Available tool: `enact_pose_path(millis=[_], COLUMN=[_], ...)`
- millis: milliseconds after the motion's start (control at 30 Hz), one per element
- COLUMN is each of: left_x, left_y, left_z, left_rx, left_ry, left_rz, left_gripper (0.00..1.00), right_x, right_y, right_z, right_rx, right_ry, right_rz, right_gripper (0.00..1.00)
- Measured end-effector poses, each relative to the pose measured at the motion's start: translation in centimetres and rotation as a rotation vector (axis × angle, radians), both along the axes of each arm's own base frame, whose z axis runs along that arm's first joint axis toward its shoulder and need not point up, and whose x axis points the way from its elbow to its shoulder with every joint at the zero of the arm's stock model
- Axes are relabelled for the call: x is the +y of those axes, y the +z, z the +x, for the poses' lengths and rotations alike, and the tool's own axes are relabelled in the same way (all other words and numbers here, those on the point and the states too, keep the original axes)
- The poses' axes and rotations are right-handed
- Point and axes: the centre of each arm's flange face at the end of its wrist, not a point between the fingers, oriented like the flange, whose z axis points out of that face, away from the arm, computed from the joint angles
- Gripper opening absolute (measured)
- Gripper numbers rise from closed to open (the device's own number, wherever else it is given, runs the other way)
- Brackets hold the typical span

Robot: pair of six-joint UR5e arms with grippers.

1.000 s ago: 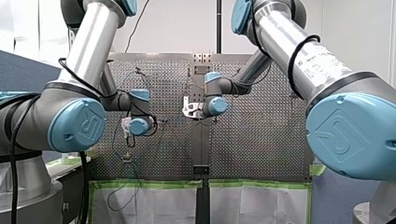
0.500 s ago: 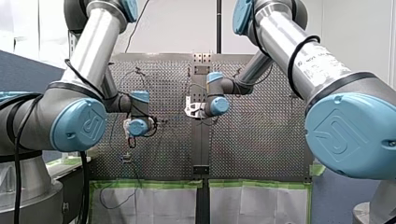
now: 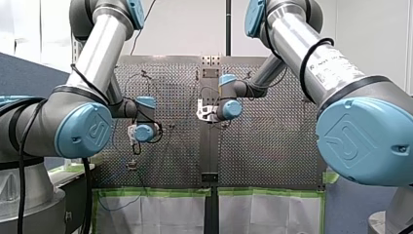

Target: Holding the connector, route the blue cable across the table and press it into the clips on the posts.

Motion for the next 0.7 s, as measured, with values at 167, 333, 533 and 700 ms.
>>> enact_pose_path(millis=[167, 333, 533, 700], left_x=[0.05, 0.15, 0.29, 0.25], left_y=[0.0, 0.03, -0.21, -0.53], left_z=[0.03, 0.04, -0.23, -0.72], left_rx=[0.003, 0.007, 0.032, 0.074], left_ry=[0.003, 0.006, 0.024, 0.03], left_rz=[0.0, 0.002, 0.019, 0.05], left_gripper=[0.44, 1.0, 1.0, 1.0], right_x=[-0.21, -0.25, -0.23, -0.18], right_y=[0.33, 0.4, 0.41, 0.39], right_z=[0.07, 0.09, 0.1, 0.12], right_rx=[-0.004, -0.005, -0.005, -0.002], right_ry=[-0.001, 0.0, 0.001, 0.003], right_rz=[-0.005, -0.006, -0.005, -0.005], right_gripper=[0.0, 0.0, 0.0, 0.0])
